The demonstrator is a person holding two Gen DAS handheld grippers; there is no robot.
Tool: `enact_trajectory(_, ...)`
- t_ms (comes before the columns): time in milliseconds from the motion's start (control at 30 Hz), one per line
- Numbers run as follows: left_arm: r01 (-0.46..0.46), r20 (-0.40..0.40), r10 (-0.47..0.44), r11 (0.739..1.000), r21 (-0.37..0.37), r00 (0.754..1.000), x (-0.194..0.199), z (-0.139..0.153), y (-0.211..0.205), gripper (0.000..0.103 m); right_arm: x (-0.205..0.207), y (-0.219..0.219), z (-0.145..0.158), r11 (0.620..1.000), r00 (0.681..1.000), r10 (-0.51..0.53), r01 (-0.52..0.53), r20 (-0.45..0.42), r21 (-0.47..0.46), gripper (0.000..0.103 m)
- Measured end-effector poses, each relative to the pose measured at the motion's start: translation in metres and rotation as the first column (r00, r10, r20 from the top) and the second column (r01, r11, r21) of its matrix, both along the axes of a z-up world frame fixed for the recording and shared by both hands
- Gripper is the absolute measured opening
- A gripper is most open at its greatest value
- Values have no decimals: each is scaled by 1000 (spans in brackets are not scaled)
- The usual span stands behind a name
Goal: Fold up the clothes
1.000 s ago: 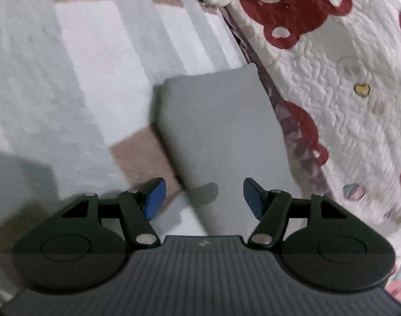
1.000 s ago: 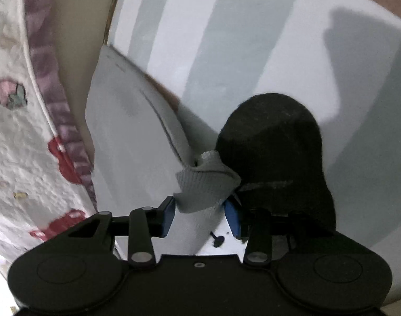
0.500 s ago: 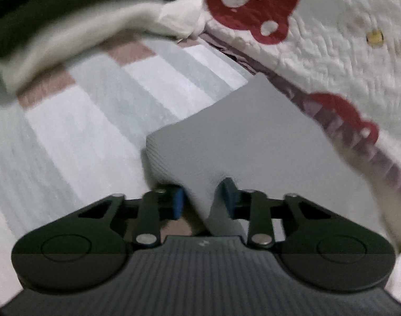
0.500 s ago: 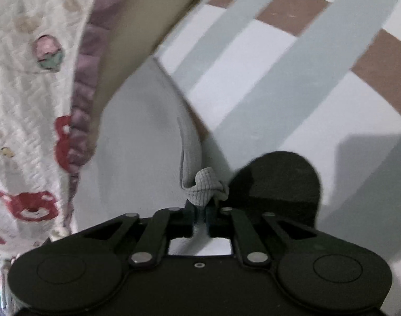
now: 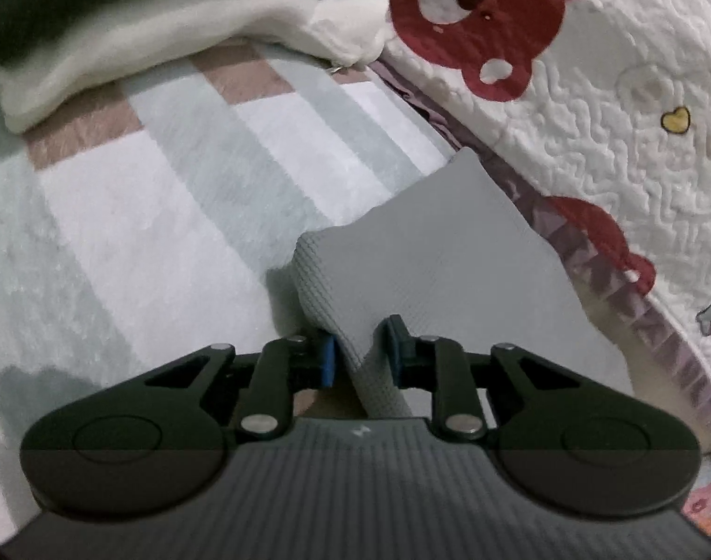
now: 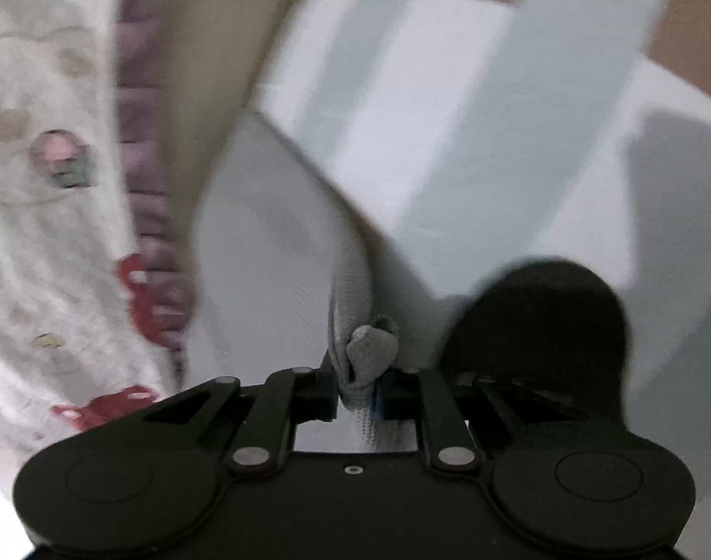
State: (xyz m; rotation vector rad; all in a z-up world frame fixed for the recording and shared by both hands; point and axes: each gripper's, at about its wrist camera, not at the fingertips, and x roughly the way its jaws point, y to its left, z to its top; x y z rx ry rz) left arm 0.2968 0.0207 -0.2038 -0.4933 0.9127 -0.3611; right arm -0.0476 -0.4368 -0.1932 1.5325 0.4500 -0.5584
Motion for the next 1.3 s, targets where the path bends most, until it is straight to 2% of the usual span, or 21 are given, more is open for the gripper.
enact_trajectory(33, -1, 7, 1, 1000, 11, 1000, -1, 0, -2, 21, 1, 1, 8, 999, 1000, 13, -12, 26, -47, 16)
enact_trajectory(167, -10, 32, 8, 999, 48, 999, -5, 1, -3, 24, 17, 8, 25, 975, 991, 114, -125, -69, -182, 16)
enact_trajectory(233, -2, 46, -1, 998, 59, 999, -5, 1, -4, 24, 13, 6, 7, 994, 993, 93, -96, -76, -47, 16)
enact_trajectory(300, -1, 56, -2, 998, 60, 998, -2, 1, -5, 23, 9, 7, -6, 996, 993, 83, -80, -86, 29, 17)
enact_trajectory(400, -10, 64, 8, 999, 36, 998, 0, -2, -4, 25, 12, 6, -9, 994, 986, 106, -103, -131, 25, 20)
enact_trajectory(467, -29, 60, 29, 1000, -1, 998, -2, -5, -1, 26, 11, 7, -11, 995, 985, 95, -92, -141, 26, 27)
enact_trajectory(533, -42, 57, 44, 999, -33, 997, -2, -7, 0, 29, 7, 9, -13, 996, 987, 84, -80, -139, 30, 27)
enact_trajectory(633, -27, 72, 30, 999, -47, 997, 0, -6, -4, 42, 5, 9, -14, 997, 989, 74, -71, -131, 27, 28)
enact_trajectory(733, -26, 117, 29, 999, -29, 993, 2, -7, -14, 48, 16, 6, -8, 993, 985, 90, -99, -145, -60, 29)
enact_trajectory(767, -25, 137, 25, 1000, 4, 990, 1, -7, -20, 48, 26, 7, -4, 984, 981, 112, -132, -161, -118, 35)
enact_trajectory(833, -21, 155, 5, 995, 101, 988, -1, -2, -33, 46, 42, 13, 4, 954, 967, 167, -208, -192, -215, 48)
enact_trajectory(867, -19, 163, -6, 989, 149, 987, -3, 1, -40, 34, 48, 17, 9, 937, 959, 190, -241, -211, -254, 48)
enact_trajectory(900, -10, 169, -25, 979, 204, 985, -4, 3, -47, 6, 49, 20, 10, 930, 956, 193, -250, -221, -270, 45)
enact_trajectory(933, 10, 174, -57, 966, 259, 983, -6, 5, -51, 6, 47, 20, 9, 923, 951, 206, -267, -230, -276, 25)
enact_trajectory(967, 20, 186, -75, 960, 279, 980, -9, 9, -51, 6, 43, 16, 8, 927, 951, 217, -271, -219, -260, 20)
enact_trajectory(1033, 32, 213, -102, 951, 309, 972, -16, 25, -47, 6, 27, 7, 11, 957, 975, 169, -197, -141, -212, 18)
enact_trajectory(1067, 37, 226, -113, 948, 317, 968, -19, 34, -44, 6, 20, 4, 20, 960, 983, 152, -172, -104, -223, 17)
enact_trajectory(1133, 47, 222, -118, 952, 302, 968, -26, 52, -35, 6, 11, 4, 52, 930, 985, 157, -172, -71, -324, 16)
enact_trajectory(1200, 65, 191, -121, 959, 275, 974, -34, 63, -24, 6, 3, 9, 78, 889, 974, 207, -227, -93, -399, 16)
enact_trajectory(1267, 103, 156, -147, 961, 257, 977, -46, 68, -13, 6, -13, 8, 84, 896, 967, 235, -255, -100, -363, 16)
enact_trajectory(1300, 131, 142, -174, 954, 270, 974, -56, 67, -10, 6, -26, 6, 77, 926, 972, 218, -236, -93, -295, 16)
